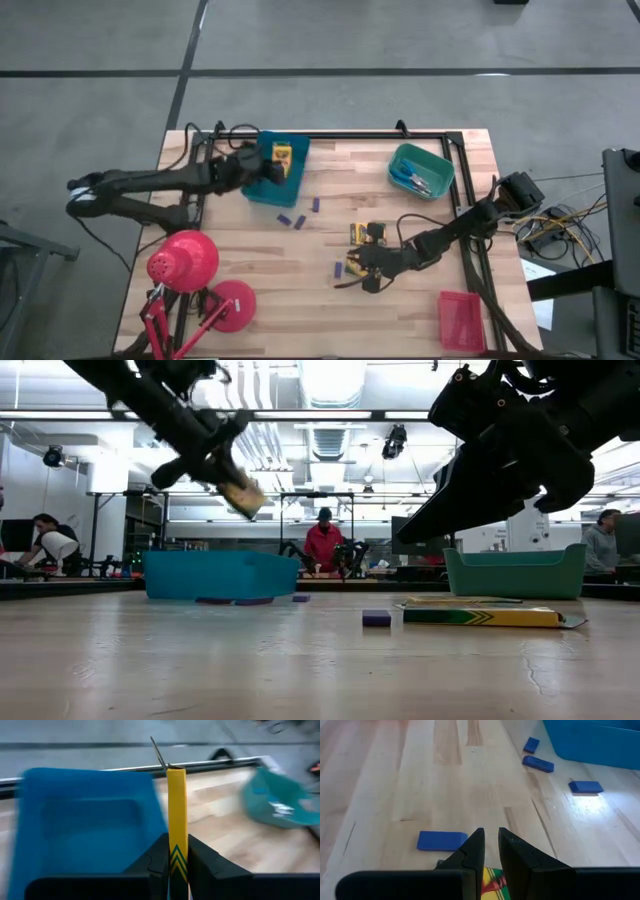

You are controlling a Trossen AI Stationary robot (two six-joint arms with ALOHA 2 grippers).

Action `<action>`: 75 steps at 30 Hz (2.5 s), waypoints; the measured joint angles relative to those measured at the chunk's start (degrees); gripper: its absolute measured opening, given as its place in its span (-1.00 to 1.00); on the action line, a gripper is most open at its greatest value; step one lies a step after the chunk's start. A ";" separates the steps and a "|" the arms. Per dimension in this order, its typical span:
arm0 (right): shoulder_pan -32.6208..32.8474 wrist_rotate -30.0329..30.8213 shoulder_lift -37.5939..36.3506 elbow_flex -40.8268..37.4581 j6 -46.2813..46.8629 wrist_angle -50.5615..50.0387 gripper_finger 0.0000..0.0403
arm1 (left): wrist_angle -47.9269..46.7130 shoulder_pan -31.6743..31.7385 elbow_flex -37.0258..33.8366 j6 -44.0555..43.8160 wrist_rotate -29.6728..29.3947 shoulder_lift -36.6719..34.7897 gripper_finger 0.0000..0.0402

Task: Pick & Place School Supplies
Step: Put the yellow crayon box into the blue bin

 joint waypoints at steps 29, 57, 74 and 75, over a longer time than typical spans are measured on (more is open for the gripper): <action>-0.02 0.39 0.00 -0.11 -0.13 -0.44 -0.74 | 3.42 12.60 -0.98 3.36 18.39 18.20 -0.76; -0.01 0.46 0.00 -0.12 0.03 -0.39 -0.74 | 4.23 12.95 -0.98 12.24 18.26 17.77 -0.40; -0.02 0.61 0.00 -0.22 -0.13 -0.39 -0.74 | 3.04 14.09 6.01 13.56 11.33 17.75 -0.14; 0.00 0.61 0.00 -0.25 -0.13 -0.39 -0.74 | 3.03 14.11 6.91 13.58 12.05 17.75 -0.14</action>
